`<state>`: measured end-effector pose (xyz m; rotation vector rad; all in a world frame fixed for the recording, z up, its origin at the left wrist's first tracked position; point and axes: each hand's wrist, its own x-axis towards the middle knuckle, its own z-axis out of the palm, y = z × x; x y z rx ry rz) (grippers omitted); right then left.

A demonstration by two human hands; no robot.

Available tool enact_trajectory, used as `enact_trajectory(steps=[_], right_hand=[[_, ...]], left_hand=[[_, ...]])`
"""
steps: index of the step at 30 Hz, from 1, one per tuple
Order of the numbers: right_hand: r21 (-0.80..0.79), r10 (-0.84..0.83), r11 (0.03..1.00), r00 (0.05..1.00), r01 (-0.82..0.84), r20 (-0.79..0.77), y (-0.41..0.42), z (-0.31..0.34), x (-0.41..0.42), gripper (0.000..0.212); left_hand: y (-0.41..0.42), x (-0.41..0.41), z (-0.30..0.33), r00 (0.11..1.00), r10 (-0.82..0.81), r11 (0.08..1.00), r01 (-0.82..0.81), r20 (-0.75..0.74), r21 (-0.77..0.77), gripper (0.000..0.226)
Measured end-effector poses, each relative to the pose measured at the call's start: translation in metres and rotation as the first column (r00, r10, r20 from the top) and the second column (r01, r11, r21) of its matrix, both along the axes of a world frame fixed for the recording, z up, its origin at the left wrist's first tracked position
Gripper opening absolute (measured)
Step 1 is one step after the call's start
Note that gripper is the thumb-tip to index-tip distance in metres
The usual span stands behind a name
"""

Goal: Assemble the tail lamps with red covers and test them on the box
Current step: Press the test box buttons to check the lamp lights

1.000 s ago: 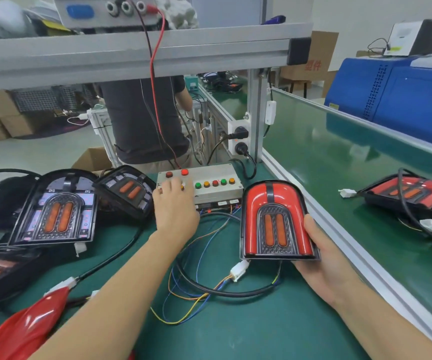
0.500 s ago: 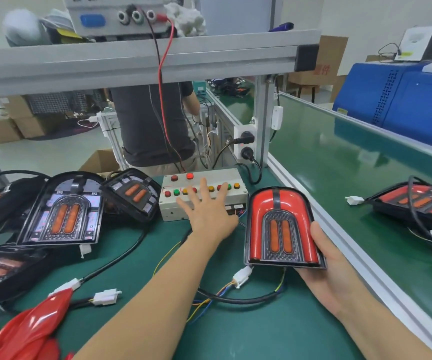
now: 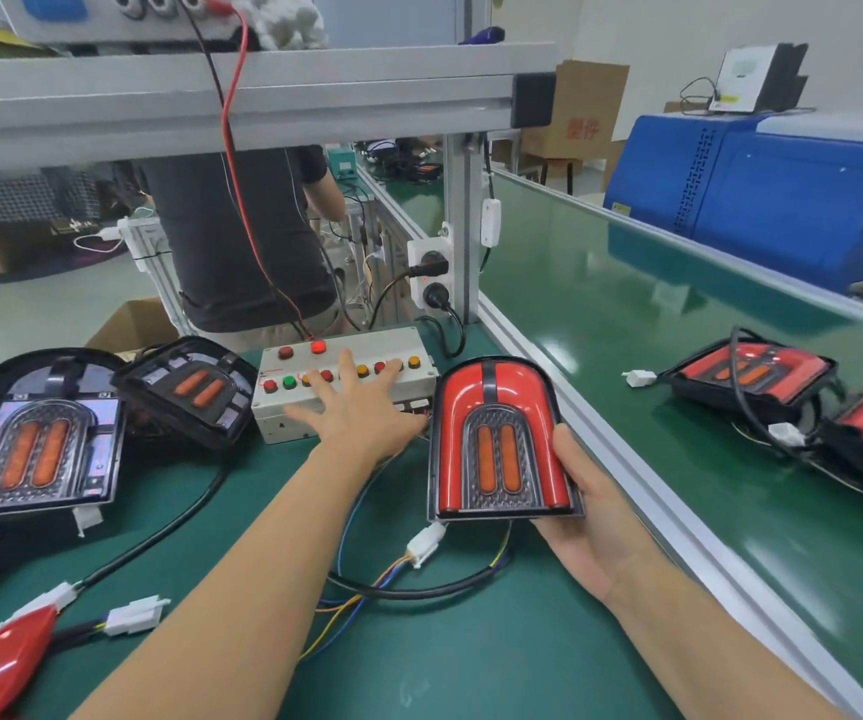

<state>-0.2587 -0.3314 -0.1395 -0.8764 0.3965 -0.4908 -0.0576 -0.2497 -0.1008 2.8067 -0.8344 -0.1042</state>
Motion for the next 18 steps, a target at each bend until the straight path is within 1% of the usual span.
enact_trajectory(steps=[2, 7, 18], right_hand=[[-0.01, -0.019, 1.0, 1.0, 0.019, 0.006, 0.0, -0.0008, 0.0009, 0.037], [-0.008, -0.033, 0.999, 0.999, 0.033, 0.001, -0.0008, -0.0031, 0.0007, 0.039], [-0.036, -0.047, 0.998, 0.999, 0.047, 0.006, 0.0008, -0.0012, 0.0, 0.039]], left_hand=[[0.0001, -0.0007, -0.0023, 1.0, 0.002, 1.0, -0.002, -0.007, -0.025, 0.072], [-0.0008, 0.0004, -0.0033, 0.999, 0.008, 0.998, -0.01, -0.032, -0.055, 0.073], [-0.0004, -0.0013, -0.0051, 1.0, 0.016, 0.999, -0.016, -0.011, -0.05, 0.075]])
